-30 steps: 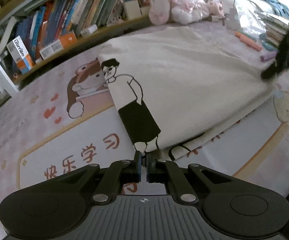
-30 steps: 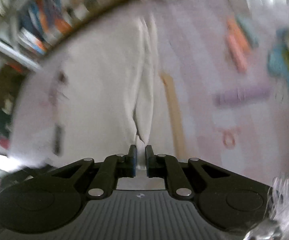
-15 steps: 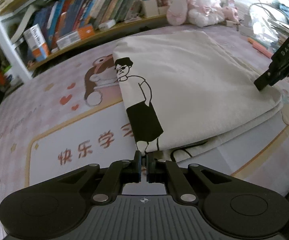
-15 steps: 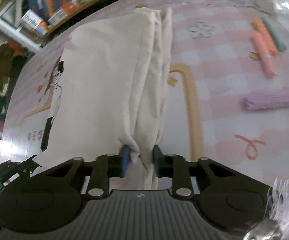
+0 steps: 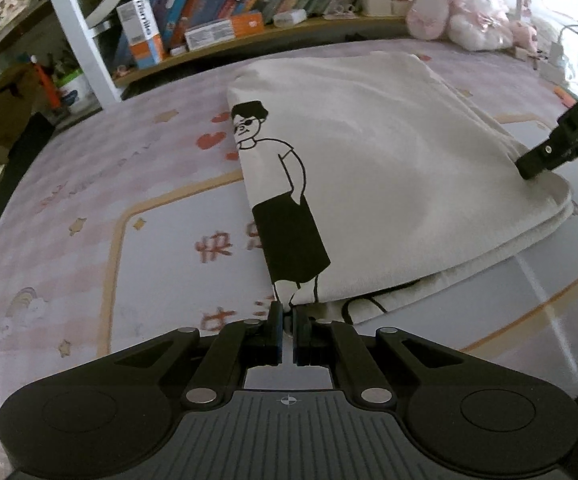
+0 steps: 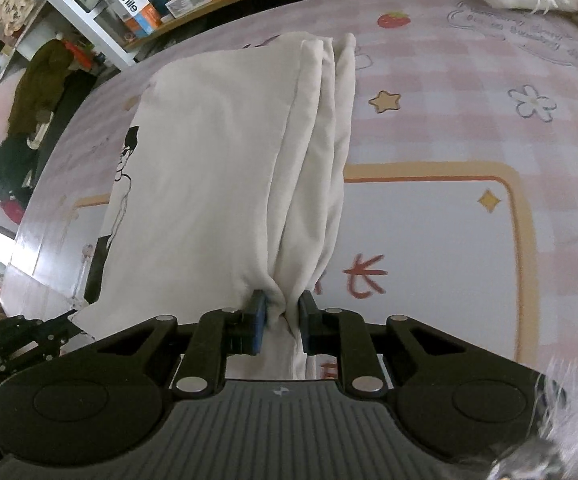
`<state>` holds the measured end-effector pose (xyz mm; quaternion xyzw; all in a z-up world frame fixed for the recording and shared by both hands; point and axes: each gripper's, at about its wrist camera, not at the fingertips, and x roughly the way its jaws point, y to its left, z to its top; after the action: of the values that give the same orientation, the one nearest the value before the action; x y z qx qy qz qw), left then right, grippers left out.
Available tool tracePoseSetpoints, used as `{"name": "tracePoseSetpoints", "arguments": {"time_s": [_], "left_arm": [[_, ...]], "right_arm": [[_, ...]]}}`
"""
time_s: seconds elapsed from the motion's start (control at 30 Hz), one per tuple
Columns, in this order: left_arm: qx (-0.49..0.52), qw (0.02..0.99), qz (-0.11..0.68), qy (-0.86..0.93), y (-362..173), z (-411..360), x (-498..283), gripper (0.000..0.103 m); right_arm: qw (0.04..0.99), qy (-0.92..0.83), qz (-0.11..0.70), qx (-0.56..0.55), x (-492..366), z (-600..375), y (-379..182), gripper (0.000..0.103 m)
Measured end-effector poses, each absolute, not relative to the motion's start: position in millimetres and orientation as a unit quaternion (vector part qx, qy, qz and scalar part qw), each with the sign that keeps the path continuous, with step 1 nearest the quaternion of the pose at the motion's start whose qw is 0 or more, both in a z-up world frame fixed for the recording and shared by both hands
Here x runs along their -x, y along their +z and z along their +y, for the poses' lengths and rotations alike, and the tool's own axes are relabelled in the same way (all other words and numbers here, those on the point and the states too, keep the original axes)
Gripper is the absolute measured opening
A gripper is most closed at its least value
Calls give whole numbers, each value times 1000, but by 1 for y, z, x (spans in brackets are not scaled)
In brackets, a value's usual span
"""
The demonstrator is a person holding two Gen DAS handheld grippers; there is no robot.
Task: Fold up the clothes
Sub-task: 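Fold the held side over the shirt with the left gripper and open both grippers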
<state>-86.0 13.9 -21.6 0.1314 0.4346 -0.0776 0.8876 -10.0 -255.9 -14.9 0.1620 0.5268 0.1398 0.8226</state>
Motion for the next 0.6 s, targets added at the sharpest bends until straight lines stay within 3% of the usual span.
{"name": "tracePoseSetpoints", "arguments": {"time_s": [0.23, 0.6], "left_arm": [[-107, 887, 437, -103, -20, 37, 85, 11], [-29, 886, 428, -173, 8, 110, 91, 13]], "right_arm": [[833, 119, 517, -158, 18, -240, -14, 17], [843, 33, 513, -162, 38, -235, -6, 28]]}}
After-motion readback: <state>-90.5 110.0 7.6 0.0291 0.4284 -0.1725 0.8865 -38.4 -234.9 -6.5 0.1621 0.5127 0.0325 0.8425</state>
